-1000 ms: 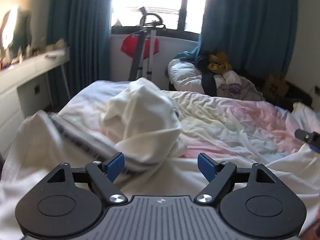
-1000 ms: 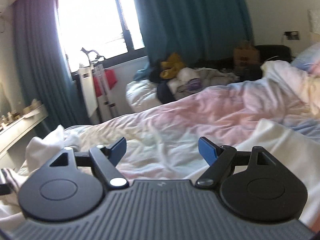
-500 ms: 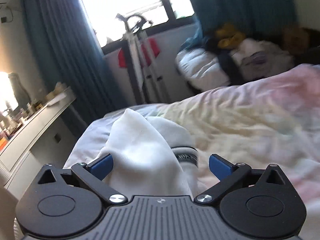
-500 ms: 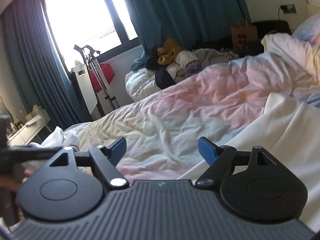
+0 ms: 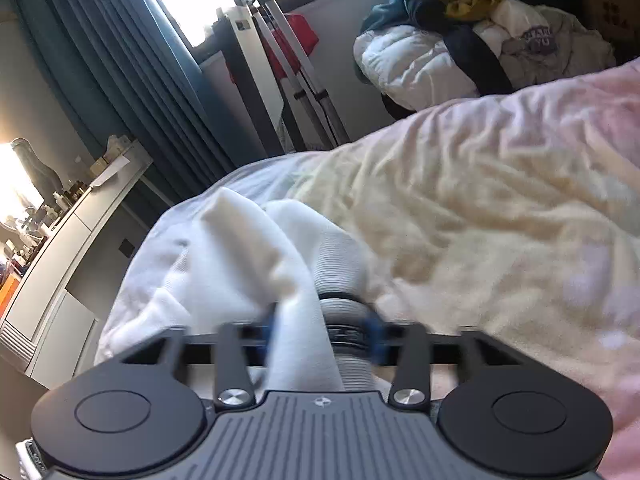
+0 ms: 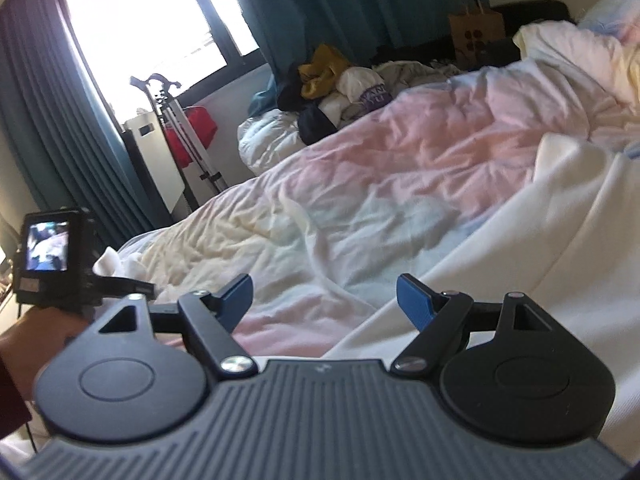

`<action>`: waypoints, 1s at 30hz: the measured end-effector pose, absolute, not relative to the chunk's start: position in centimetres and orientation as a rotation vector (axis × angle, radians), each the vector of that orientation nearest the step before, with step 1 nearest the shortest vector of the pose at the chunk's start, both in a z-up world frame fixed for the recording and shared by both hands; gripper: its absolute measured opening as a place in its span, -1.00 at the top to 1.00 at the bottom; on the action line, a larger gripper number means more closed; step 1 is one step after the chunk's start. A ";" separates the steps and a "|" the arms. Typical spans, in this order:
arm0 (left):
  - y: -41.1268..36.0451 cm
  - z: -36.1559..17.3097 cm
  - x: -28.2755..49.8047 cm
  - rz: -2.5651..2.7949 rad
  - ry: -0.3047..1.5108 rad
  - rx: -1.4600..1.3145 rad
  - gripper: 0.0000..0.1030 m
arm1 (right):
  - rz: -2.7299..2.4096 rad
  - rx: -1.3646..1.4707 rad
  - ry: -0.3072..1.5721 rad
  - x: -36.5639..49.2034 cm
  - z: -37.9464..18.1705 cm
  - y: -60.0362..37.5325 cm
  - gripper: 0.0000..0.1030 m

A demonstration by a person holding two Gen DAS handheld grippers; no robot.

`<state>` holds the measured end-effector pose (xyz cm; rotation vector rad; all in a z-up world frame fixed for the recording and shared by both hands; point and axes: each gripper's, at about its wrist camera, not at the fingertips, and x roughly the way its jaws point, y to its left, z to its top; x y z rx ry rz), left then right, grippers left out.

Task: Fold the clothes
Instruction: 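Grasp the ribbed cuff with the left gripper and lift it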

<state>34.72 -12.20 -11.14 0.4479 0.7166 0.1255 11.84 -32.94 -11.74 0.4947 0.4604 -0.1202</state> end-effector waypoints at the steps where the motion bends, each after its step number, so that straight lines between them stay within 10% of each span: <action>1: -12.0 -10.4 34.3 0.128 0.706 0.431 0.56 | -0.123 0.501 0.462 11.8 -11.8 -33.1 -0.57; 19: -16.5 9.5 22.0 -0.449 0.299 0.290 0.64 | -0.238 0.587 0.433 10.0 -11.1 -35.6 -0.57; 30: -21.8 -6.0 30.3 -0.491 0.586 0.115 0.45 | -0.338 0.853 0.487 9.5 -14.5 -40.5 -0.59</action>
